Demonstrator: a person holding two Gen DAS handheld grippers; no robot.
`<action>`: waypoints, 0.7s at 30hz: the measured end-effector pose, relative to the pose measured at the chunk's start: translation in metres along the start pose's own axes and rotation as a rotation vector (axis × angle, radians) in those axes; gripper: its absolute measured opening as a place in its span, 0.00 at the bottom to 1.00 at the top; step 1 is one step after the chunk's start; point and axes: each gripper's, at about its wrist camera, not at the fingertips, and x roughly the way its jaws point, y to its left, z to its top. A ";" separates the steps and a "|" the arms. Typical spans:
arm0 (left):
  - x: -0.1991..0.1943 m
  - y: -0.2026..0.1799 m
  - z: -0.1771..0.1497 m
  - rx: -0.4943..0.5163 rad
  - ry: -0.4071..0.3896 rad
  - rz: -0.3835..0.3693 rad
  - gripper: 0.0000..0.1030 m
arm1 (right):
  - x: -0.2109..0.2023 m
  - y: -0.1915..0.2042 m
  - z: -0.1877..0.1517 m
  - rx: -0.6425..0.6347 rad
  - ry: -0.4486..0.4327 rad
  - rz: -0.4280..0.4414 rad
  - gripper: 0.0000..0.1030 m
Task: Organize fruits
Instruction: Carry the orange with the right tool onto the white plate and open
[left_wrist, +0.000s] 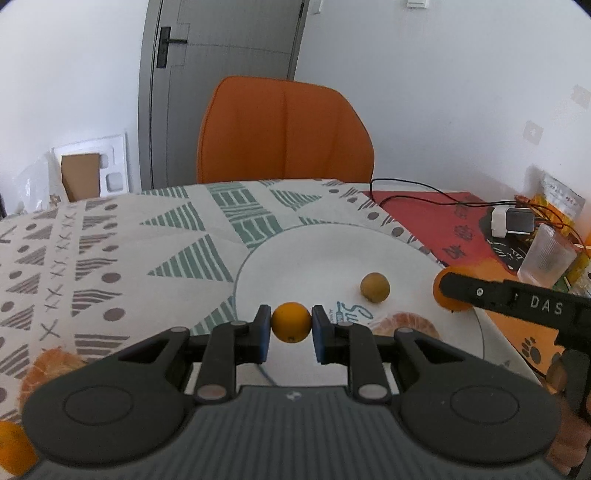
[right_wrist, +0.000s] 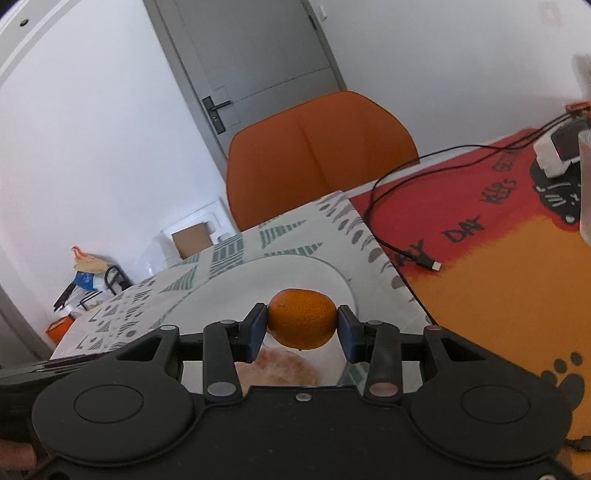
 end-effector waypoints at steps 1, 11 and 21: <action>0.002 0.000 0.000 -0.002 0.000 -0.005 0.21 | 0.002 -0.002 -0.001 0.004 0.004 0.004 0.41; -0.006 0.001 0.003 -0.023 -0.029 0.002 0.25 | -0.012 -0.001 -0.003 0.002 -0.055 0.048 0.46; -0.054 0.031 -0.003 -0.070 -0.096 0.073 0.60 | -0.012 0.011 -0.010 -0.027 -0.045 0.076 0.58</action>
